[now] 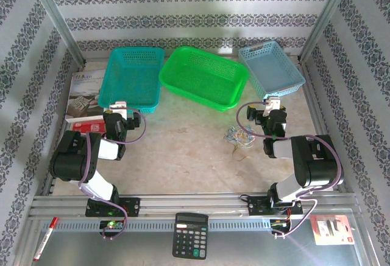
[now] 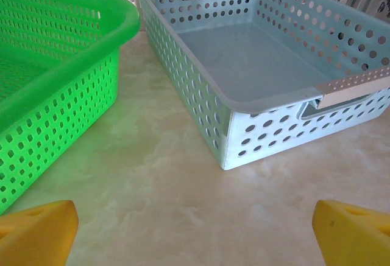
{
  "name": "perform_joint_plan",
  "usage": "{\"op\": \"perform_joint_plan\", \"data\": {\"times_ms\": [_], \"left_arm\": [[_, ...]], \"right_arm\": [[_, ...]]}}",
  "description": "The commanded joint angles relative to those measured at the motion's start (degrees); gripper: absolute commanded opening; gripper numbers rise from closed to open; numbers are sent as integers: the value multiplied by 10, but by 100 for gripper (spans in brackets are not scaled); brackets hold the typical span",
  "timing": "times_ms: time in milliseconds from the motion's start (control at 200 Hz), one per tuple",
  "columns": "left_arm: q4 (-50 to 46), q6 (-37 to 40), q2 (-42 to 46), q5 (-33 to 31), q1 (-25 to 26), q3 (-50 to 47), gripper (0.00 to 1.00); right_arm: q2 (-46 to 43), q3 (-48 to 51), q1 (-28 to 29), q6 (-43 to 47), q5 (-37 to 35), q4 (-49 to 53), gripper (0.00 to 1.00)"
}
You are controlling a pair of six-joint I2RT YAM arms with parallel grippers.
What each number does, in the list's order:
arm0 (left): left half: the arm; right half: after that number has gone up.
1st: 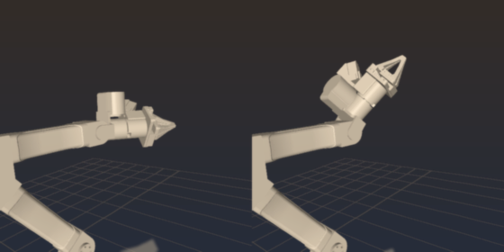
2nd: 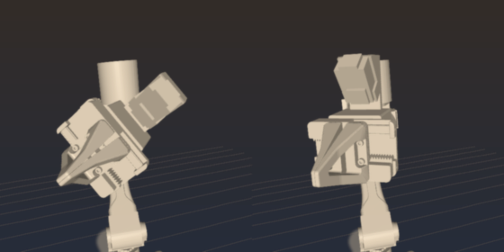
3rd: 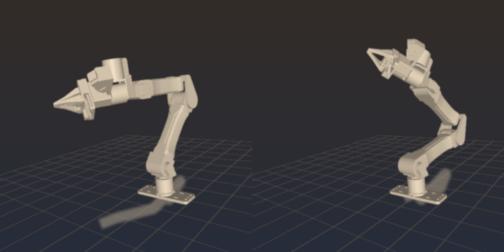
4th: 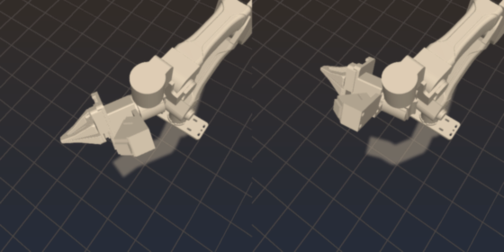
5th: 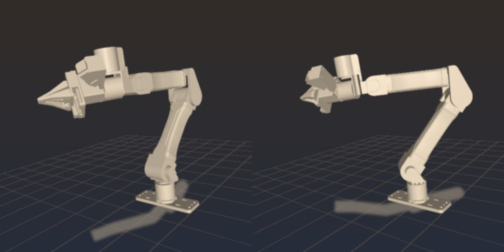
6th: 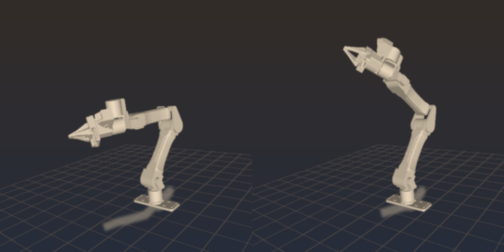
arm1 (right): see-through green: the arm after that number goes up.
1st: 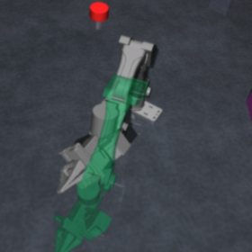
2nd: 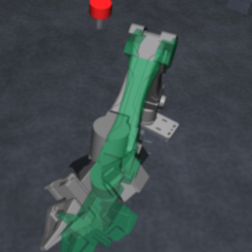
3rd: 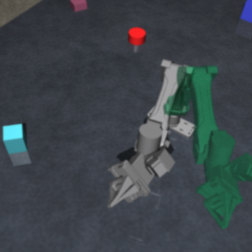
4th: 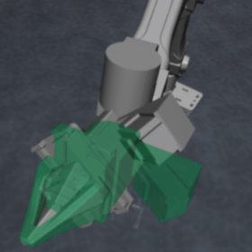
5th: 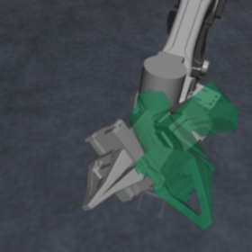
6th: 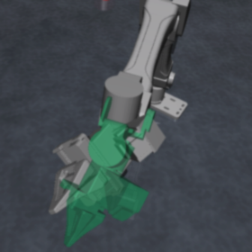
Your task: Untangle the cables
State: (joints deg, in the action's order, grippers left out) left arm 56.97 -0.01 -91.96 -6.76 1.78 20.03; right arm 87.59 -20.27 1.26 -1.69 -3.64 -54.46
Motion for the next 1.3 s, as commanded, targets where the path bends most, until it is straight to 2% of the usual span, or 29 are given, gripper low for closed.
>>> {"op": "perform_joint_plan", "data": {"times_ms": [0, 704, 789, 979, 1089, 1149, 1189, 1299], "left_arm": [[0, -11, 5, -20, -3, 10, 100], [8, -11, 7, -17, -5, 7, 100], [-8, -3, 35, -1, -4, 2, 100], [-72, -16, 133, -38, -4, -8, 100], [-147, -32, 203, -60, -4, 3, 100], [-199, -37, 235, -60, -4, 17, 100], [-222, -40, 251, -60, -4, 22, 100], [-297, -72, 294, -77, -3, 37, 100]], "right_arm": [[1, -12, -4, -4, 13, -2, 98], [-4, -10, -9, -9, 22, -3, 98], [-47, -1, -11, -12, 18, 17, 98], [-162, 2, -12, -33, -27, 108, 98], [-234, -30, -14, -111, -56, 209, 98], [-270, -48, -19, -198, -68, 265, 98], [-290, -58, -24, -221, -49, 283, 98], [-313, -86, -31, -248, 63, 304, 98]]}}
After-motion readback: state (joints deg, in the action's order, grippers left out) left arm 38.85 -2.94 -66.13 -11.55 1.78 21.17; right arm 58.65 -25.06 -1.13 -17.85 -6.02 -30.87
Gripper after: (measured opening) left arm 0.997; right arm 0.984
